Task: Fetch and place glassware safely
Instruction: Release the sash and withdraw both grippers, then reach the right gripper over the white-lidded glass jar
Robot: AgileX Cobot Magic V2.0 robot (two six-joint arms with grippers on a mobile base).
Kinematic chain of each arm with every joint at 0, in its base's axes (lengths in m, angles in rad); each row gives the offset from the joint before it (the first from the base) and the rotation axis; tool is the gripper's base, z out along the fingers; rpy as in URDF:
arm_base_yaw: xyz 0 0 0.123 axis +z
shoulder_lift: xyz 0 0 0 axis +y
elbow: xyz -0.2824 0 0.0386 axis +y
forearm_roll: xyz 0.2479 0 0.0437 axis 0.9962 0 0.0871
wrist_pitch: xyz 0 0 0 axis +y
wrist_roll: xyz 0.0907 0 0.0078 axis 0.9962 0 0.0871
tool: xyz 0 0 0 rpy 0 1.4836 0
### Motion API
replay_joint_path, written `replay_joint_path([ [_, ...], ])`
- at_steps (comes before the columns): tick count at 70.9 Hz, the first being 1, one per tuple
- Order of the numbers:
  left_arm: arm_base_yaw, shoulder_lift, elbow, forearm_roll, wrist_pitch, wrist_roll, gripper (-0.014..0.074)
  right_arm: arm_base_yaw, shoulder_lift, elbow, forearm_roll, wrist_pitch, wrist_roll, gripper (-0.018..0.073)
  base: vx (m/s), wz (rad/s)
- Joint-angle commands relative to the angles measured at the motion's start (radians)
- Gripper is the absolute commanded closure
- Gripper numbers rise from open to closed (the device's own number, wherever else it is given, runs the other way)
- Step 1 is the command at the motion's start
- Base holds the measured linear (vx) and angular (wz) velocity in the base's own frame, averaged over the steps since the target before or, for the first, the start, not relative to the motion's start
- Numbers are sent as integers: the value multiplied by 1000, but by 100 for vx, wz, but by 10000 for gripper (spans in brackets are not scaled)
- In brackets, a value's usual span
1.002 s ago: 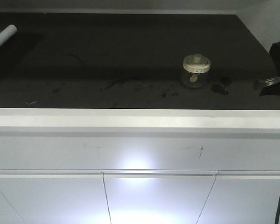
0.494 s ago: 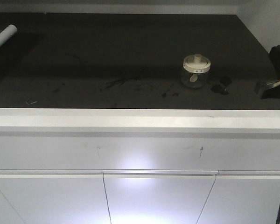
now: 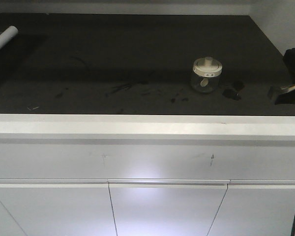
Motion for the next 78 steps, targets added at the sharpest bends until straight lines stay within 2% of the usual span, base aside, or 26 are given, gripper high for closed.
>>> replay_joint_path([
  [1, -1, 0, -30, -9, -70, -9, 603, 0, -2, -29, 12, -63, -2, 519, 0, 0],
  [10, -1, 0, -30, -9, -70, -9, 603, 0, 25, -29, 12, -65, -2, 409, 0, 0],
  [22, -1, 0, -30, -9, -70, -9, 603, 0, 84, -56, 8, -69, -2, 166, 0, 0],
  [33, -1, 0, -30, -9, -70, -9, 603, 0, 172, -130, -1, -73, -1, 19, 0, 0],
  [45, -1, 0, -30, -9, -70, -9, 603, 15, 298, -235, -42, -72, 55, -8, 0, 0],
  [63, -1, 0, -30, -9, -70, -9, 603, 131, 530, -433, -43, -60, 43, -8, 0, 0],
  [78, -1, 0, -30, -9, -70, -9, 603, 140, 737, -620, -7, -50, 43, -7, 0, 0],
])
